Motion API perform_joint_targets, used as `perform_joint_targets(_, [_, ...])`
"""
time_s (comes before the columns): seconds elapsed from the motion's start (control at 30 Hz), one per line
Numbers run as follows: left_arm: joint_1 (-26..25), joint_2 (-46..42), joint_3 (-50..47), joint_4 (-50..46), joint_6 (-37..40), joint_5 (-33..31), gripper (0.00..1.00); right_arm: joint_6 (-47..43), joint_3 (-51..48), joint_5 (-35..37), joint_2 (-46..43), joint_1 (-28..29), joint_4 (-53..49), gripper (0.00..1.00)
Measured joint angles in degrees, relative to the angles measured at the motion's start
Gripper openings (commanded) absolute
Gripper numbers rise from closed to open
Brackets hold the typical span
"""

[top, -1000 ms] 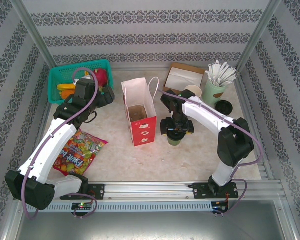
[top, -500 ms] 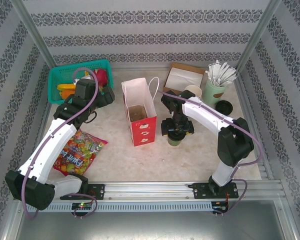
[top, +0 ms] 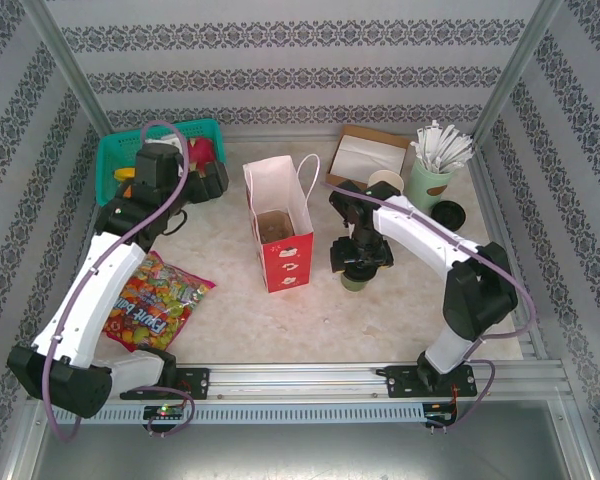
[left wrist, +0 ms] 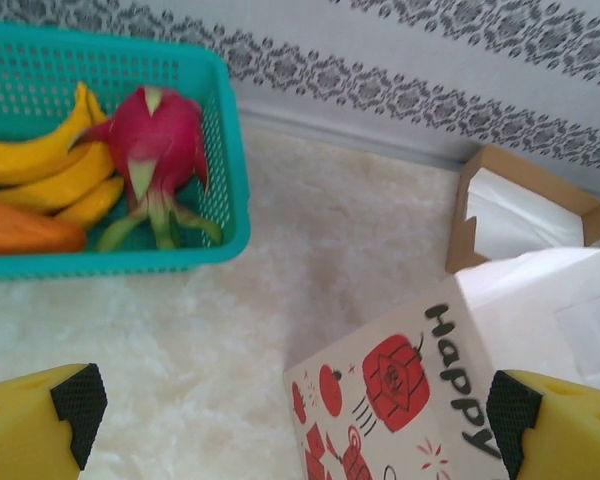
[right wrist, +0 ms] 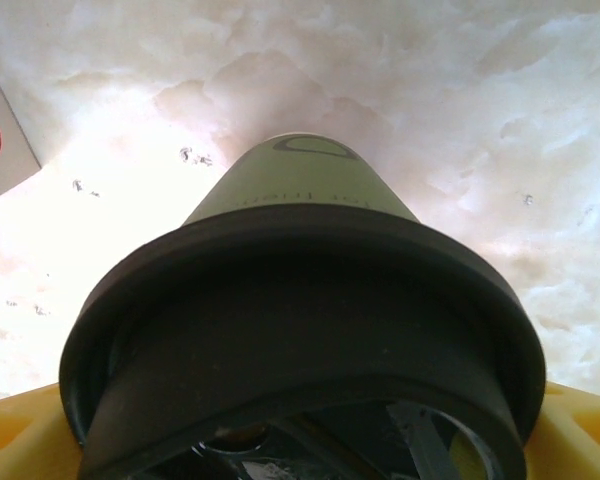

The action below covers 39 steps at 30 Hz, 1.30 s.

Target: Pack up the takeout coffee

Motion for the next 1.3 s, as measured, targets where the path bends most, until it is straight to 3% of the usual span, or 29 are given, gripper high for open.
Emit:
perform_joint_targets(0.17, [0.2,6.8,5.9,0.3,6.2,0.2,1.0,-1.5,-0.8,-0.2,-3.0,-0.1,-0.9,0.74])
perform_joint_targets(0.53, [0.5,28.9,29.5,-8.2,25.6,18.9,0.91,-1.7,-4.9,-0.5,-8.3,-0.1,-0.8,0.74])
perform_joint_targets(0.8, [0.5,36.9,40.9,-18.3,36.4,26.8,0.76,-1.6,-6.4,-0.6,-10.8,-0.1,-0.8,0.74])
perform_joint_targets(0.97, [0.5,40.8,46.4,-24.1,41.6,30.3,0.74,-1.4,-6.7,-0.6,-11.2,-0.1,-0.8,0.74])
perform_joint_targets(1.1, [0.5,43.1,48.5,-26.6,43.6,30.8,0.52,-1.4,-6.9,-0.6,-11.3,-0.1,-0.8,0.73])
perform_joint_targets(1.3, [0.5,45.0,49.3,-27.5,45.1,31.0,0.27,-1.4,-6.9,-0.6,-12.3,0.6,-1.0,0.73])
